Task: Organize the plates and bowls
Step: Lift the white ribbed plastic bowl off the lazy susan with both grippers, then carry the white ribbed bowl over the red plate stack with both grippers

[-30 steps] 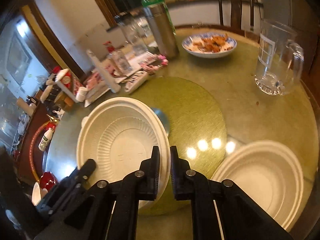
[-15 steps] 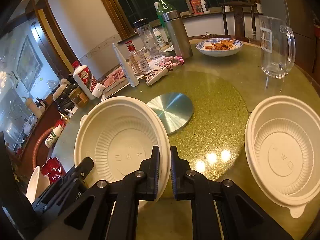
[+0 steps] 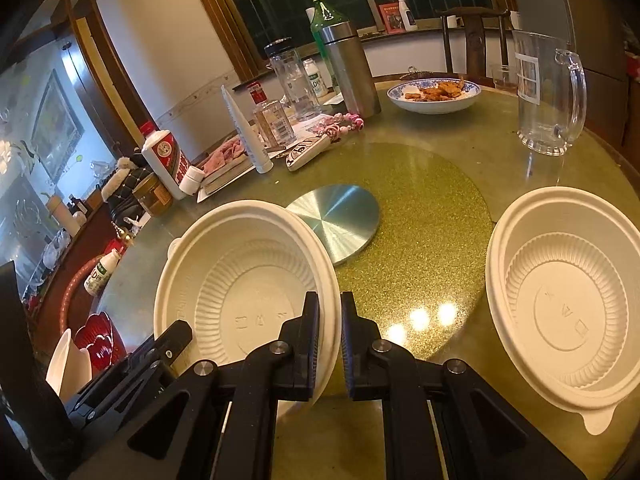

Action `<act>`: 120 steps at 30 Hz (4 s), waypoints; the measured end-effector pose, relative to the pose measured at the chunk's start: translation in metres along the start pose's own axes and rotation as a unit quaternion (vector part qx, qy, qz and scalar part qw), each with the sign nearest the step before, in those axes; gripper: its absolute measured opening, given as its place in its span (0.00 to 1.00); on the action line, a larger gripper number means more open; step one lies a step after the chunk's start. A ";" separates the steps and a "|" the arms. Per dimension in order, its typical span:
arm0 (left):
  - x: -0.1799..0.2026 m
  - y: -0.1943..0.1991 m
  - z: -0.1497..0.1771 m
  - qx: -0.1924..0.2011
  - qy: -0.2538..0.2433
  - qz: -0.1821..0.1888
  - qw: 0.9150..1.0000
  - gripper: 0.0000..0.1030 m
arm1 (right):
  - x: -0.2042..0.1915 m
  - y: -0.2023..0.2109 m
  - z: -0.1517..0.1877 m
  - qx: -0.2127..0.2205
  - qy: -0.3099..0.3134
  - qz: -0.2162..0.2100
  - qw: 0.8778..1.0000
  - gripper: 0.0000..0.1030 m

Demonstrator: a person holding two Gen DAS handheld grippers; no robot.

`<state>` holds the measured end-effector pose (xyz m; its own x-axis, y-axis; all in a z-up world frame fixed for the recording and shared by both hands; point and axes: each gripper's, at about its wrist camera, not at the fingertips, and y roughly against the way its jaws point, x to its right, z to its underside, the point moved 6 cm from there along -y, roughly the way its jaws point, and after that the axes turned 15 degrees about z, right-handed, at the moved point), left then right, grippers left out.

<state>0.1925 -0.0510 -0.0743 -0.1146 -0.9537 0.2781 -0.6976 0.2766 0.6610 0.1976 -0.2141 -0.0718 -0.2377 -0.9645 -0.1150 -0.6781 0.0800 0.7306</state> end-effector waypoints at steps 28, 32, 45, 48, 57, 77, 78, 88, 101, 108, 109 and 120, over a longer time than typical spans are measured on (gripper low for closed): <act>0.001 0.000 0.001 -0.004 -0.002 0.001 1.000 0.11 | 0.001 0.001 0.001 0.004 0.003 0.007 1.000 0.10; 0.001 -0.001 0.001 -0.004 -0.003 0.001 1.000 0.12 | 0.002 0.001 0.000 0.006 0.003 0.007 1.000 0.10; 0.000 -0.001 0.001 -0.004 -0.003 0.002 1.000 0.12 | 0.001 0.003 -0.001 0.009 0.004 0.007 1.000 0.09; 0.000 -0.001 0.001 -0.003 -0.002 0.003 1.000 0.12 | 0.001 0.004 -0.001 0.011 0.004 0.008 1.000 0.10; 0.001 0.003 0.001 0.001 -0.004 0.007 1.000 0.11 | 0.001 0.007 -0.001 0.018 0.004 0.010 1.000 0.10; 0.010 0.027 -0.009 0.039 -0.025 -0.022 0.999 0.11 | 0.000 0.019 -0.008 0.038 0.000 -0.007 0.999 0.10; 0.009 0.031 -0.009 0.040 -0.026 -0.026 0.999 0.11 | -0.001 0.022 -0.009 0.040 -0.003 -0.014 0.999 0.10; -0.019 0.105 -0.027 0.095 -0.020 -0.056 0.994 0.11 | -0.044 0.084 -0.012 0.076 0.022 -0.070 0.994 0.10; -0.100 0.192 -0.026 0.145 0.033 -0.075 0.986 0.11 | -0.143 0.149 0.005 0.092 0.087 -0.144 0.981 0.10; -0.144 0.212 -0.013 0.151 0.075 -0.088 0.982 0.11 | -0.192 0.163 0.027 0.087 0.129 -0.167 0.974 0.10; -0.149 0.213 -0.012 0.151 0.079 -0.088 0.981 0.11 | -0.198 0.163 0.030 0.085 0.136 -0.168 0.973 0.10; -0.179 0.206 0.008 0.123 0.103 -0.093 0.983 0.11 | -0.224 0.140 0.058 0.042 0.161 -0.160 0.973 0.11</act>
<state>0.0635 0.1752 0.0062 0.1581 -0.9339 0.3205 -0.8460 0.0393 0.5318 0.1156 0.0281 0.0177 0.2168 -0.9710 -0.1012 -0.7394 -0.2310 0.6324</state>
